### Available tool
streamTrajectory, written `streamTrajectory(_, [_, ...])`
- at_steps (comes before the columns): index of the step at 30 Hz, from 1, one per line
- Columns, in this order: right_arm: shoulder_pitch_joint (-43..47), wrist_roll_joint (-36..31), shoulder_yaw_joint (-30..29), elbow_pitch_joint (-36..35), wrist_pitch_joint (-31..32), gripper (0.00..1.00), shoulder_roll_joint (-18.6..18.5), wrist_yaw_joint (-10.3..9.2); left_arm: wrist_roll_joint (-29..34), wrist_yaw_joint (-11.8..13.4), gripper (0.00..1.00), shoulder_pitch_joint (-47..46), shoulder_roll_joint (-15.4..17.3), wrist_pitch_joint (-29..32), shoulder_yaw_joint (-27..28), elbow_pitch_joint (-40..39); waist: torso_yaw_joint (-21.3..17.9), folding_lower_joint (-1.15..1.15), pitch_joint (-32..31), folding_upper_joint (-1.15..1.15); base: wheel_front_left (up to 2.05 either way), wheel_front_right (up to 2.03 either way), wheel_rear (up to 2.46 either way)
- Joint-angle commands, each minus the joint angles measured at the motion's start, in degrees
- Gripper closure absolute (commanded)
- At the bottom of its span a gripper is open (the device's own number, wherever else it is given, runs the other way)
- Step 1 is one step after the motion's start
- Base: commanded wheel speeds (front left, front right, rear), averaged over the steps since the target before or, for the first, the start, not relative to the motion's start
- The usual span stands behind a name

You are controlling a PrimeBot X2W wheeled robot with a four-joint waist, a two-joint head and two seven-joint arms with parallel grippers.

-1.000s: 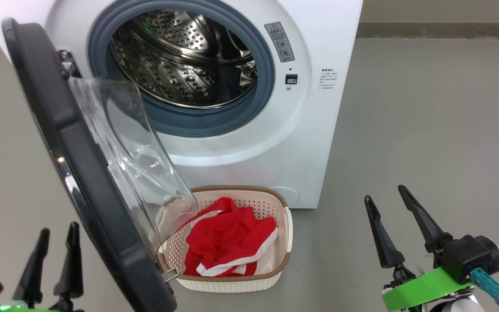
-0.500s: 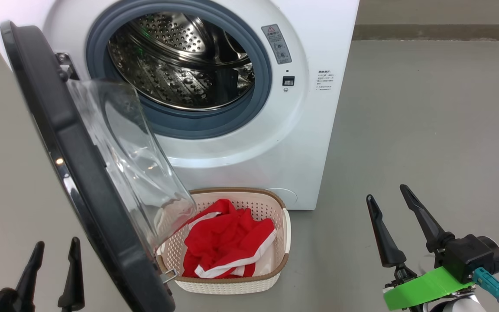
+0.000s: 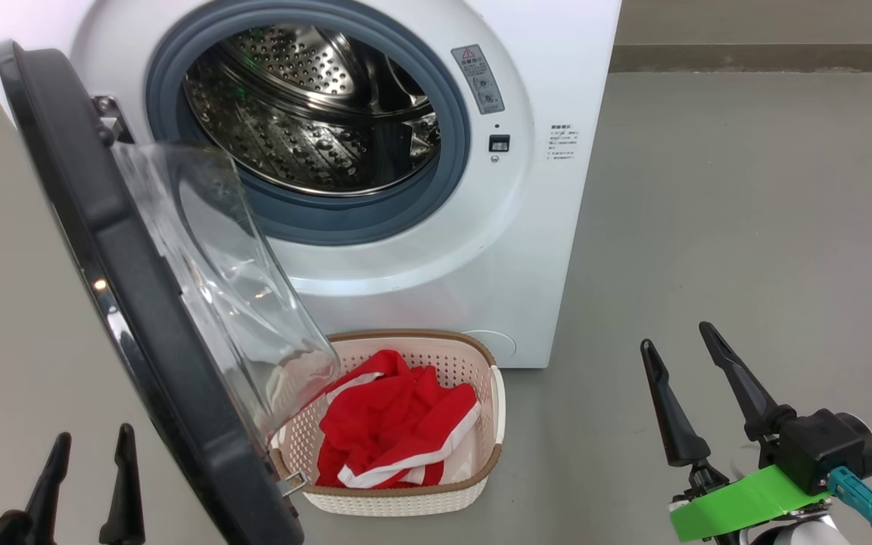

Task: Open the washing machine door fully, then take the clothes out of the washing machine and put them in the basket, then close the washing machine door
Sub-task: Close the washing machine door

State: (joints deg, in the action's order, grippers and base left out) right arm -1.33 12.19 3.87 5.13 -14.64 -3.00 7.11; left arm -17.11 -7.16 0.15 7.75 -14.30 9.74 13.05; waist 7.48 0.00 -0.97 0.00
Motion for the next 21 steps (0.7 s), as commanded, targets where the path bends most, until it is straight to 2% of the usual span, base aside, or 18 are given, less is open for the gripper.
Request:
streamTrajectory(1, [-1.4, 0.0, 0.9, -1.6, -0.4, 0.00, -0.1, 0.37, 0.9, -0.3, 0.00, -0.9, 0.8, -0.7, 2.4, -1.0, 0.0, 0.00, 0.0, 0.00, 0.00, 0.00, 0.00])
streamTrajectory(21, [-1.5, 0.1, 1.1, -1.5, -0.4, 0.00, -0.2, 0.37, 2.8, -0.3, 0.00, -0.9, 0.6, -0.7, 2.2, -0.7, 0.5, 0.00, 0.2, 0.00, 0.00, 0.00, 0.00])
